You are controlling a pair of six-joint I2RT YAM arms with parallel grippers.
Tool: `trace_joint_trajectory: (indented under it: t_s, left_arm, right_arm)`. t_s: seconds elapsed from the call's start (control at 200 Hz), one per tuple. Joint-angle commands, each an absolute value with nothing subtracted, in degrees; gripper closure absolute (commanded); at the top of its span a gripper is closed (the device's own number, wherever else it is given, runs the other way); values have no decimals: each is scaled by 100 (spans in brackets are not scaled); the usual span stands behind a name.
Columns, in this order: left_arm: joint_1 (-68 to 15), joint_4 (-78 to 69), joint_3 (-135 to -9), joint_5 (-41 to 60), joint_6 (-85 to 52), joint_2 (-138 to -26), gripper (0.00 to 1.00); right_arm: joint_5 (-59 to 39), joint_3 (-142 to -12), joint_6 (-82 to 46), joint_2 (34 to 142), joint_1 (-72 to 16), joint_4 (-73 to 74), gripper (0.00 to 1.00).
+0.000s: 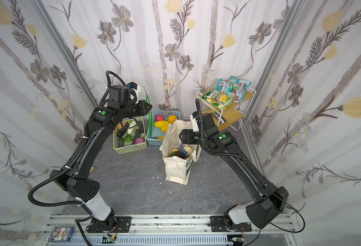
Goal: Place the food into the grocery bag and tie it
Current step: 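Carry the green chili with the left gripper over the tote bag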
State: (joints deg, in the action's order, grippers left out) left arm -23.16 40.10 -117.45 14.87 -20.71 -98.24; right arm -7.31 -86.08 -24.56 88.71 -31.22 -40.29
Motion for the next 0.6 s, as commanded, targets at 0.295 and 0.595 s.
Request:
trace_joint_trajectory:
  t_s: [0.295, 0.595]
  left_arm:
    - [-3234, 2849, -11470, 1741, -2770, -10168, 85]
    - [-3872, 2775, -11239, 1376, -2479, -10698, 85]
  right_arm:
    - [-659, -8049, -2520, 8356, -2953, -3743, 16]
    - [-598, -7873, -2522, 8115, -2893, -3741, 16]
